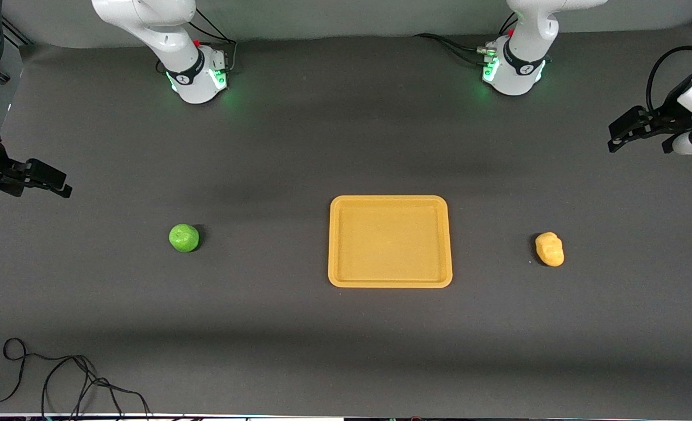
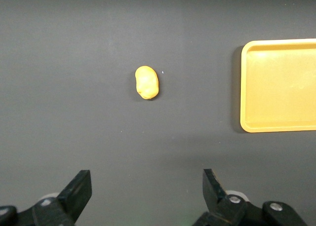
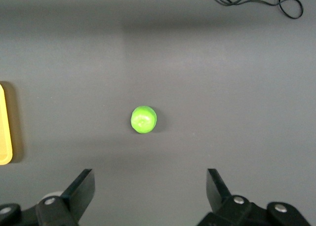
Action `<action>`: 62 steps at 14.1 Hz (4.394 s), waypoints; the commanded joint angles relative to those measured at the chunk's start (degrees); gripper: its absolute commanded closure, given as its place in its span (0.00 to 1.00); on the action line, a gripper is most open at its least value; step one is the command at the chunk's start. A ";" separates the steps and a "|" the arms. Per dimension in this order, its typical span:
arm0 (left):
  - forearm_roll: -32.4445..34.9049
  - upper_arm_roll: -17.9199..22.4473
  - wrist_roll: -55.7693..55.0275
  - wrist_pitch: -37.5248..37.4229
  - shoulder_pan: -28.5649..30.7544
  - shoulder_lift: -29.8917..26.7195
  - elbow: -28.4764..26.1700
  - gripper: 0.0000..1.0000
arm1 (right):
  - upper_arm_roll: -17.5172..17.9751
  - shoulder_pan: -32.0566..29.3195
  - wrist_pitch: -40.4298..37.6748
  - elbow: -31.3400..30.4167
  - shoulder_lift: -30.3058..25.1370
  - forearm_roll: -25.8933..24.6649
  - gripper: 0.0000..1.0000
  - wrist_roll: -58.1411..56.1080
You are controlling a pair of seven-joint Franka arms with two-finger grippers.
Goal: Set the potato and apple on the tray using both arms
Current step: 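Reach the left gripper to the potato while the right gripper approaches the apple, then grasp the potato with the left gripper while the right gripper grasps the apple, then lower the potato onto the tray and open the left gripper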
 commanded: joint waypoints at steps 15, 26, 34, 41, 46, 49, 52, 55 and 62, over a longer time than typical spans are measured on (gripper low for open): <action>0.51 -0.01 0.94 19.19 0.21 16.02 -4.44 0.00 | 0.30 1.96 -1.85 -0.32 0.20 -0.55 0.00 -3.80; 1.90 0.08 0.59 49.16 1.27 36.07 -13.14 0.00 | 0.12 3.98 13.05 -14.53 2.40 -0.82 0.00 -3.45; 2.70 0.08 0.33 49.97 1.44 37.67 -13.14 0.31 | 0.03 5.83 37.94 -34.59 6.60 0.15 0.00 -2.13; 2.00 -0.62 -2.48 32.86 0.22 27.23 -9.99 0.57 | -0.05 5.92 49.02 -35.83 16.27 -0.29 0.01 -1.08; 1.74 -0.71 -12.75 12.91 -10.22 22.90 1.42 0.57 | -0.05 5.83 55.10 -35.48 21.82 -0.29 0.10 -0.99; 1.30 -0.80 -20.57 11.47 -17.43 23.07 3.12 0.57 | -0.14 5.74 54.13 -35.13 21.04 -0.29 0.50 -0.90; 0.51 -0.71 -26.64 15.06 -23.41 26.05 3.20 0.57 | 0.21 6.18 46.26 -32.07 16.56 0.15 0.61 -0.46; 0.42 -0.71 -30.33 21.03 -26.32 31.93 3.20 0.54 | 0.21 9.25 29.31 -20.40 16.11 0.15 0.61 4.36; 0.42 -0.71 -34.22 30.01 -28.35 40.29 3.20 0.53 | 0.30 14.27 23.55 -11.31 16.99 3.22 0.61 10.88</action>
